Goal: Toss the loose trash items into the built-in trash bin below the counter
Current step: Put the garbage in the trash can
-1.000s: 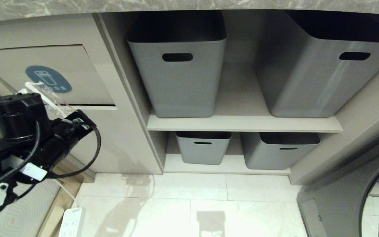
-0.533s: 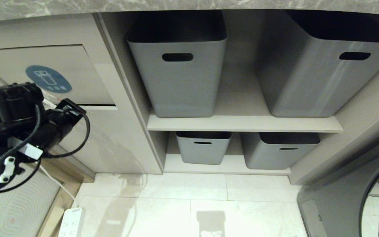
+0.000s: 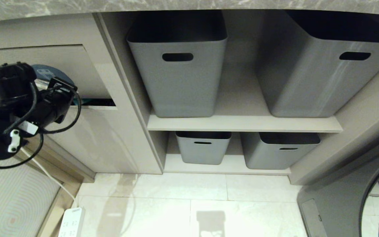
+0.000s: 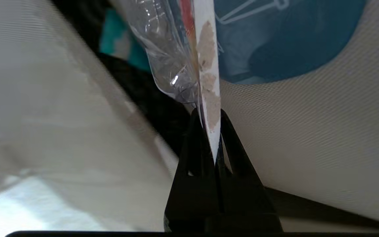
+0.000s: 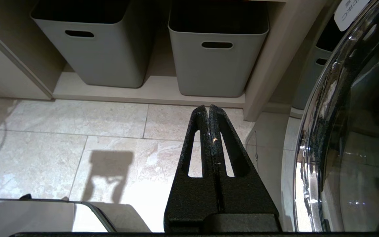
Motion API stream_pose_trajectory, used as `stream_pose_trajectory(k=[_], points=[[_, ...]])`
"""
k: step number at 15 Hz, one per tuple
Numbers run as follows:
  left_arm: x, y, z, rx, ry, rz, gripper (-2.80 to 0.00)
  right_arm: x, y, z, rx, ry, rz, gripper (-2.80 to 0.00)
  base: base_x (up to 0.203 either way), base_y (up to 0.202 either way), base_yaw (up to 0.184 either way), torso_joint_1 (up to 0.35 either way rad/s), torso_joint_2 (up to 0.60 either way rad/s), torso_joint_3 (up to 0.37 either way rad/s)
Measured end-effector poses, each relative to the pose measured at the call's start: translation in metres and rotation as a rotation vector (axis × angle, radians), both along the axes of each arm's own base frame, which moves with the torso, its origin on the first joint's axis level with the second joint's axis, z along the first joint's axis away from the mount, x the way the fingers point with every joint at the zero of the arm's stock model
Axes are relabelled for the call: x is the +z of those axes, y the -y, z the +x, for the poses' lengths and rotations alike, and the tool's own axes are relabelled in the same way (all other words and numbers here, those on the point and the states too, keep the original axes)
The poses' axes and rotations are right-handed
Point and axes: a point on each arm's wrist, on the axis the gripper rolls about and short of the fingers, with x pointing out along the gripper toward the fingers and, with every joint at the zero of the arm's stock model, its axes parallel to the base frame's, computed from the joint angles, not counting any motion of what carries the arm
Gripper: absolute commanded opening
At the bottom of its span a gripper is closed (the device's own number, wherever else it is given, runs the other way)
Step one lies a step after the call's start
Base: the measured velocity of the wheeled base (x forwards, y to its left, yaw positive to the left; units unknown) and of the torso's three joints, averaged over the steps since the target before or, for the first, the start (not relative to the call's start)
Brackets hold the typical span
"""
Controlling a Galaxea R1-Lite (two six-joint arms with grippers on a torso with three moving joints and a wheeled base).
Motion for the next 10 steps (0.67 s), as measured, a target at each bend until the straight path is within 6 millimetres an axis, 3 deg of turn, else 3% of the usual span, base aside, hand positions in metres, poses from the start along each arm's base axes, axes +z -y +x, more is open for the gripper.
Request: stream_pose_trajectory(k=[10], points=[[-0.002,-0.005,0.057,-0.013,0.061,-0.093,-2.80,0.000,0.000,0.000,0.000,0.000,0.000,-2.80,0.000,0.000,0.000,0.000,0.00,0.000]])
